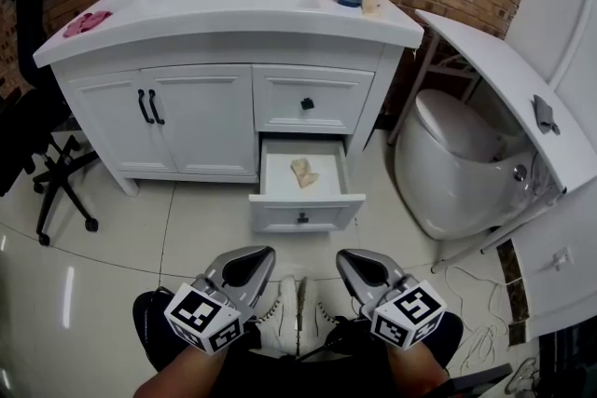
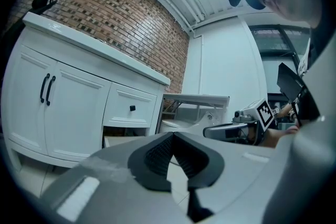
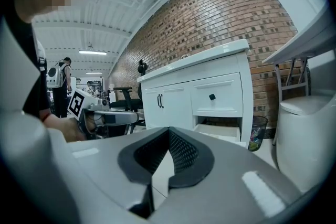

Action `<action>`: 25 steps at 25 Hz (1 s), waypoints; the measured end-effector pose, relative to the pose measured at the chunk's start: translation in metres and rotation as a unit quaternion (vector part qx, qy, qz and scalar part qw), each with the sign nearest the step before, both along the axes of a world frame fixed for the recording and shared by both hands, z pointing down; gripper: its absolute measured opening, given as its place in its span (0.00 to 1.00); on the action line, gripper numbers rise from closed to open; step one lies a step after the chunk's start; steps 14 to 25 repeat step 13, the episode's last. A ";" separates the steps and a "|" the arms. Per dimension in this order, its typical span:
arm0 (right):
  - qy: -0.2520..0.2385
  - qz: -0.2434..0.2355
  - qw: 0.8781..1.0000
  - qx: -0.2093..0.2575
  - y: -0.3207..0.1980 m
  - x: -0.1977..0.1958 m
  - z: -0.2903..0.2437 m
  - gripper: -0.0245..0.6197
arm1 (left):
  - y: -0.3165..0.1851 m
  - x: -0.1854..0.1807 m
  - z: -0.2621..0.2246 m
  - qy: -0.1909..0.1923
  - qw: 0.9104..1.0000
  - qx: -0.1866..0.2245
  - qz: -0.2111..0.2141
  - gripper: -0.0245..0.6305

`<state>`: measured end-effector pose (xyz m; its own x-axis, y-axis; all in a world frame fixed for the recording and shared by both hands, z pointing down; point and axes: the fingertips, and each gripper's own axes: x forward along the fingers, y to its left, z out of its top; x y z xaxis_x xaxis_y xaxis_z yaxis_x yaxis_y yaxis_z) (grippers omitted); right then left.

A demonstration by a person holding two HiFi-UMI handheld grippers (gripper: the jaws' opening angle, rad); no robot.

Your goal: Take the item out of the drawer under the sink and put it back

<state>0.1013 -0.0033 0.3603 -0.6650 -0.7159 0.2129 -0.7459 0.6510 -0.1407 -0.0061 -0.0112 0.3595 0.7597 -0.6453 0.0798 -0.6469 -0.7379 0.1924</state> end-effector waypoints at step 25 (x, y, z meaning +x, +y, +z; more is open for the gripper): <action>-0.006 -0.002 1.000 -0.003 -0.004 0.000 0.002 0.05 | -0.004 0.001 -0.001 -0.002 1.000 -0.001 -0.005 0.05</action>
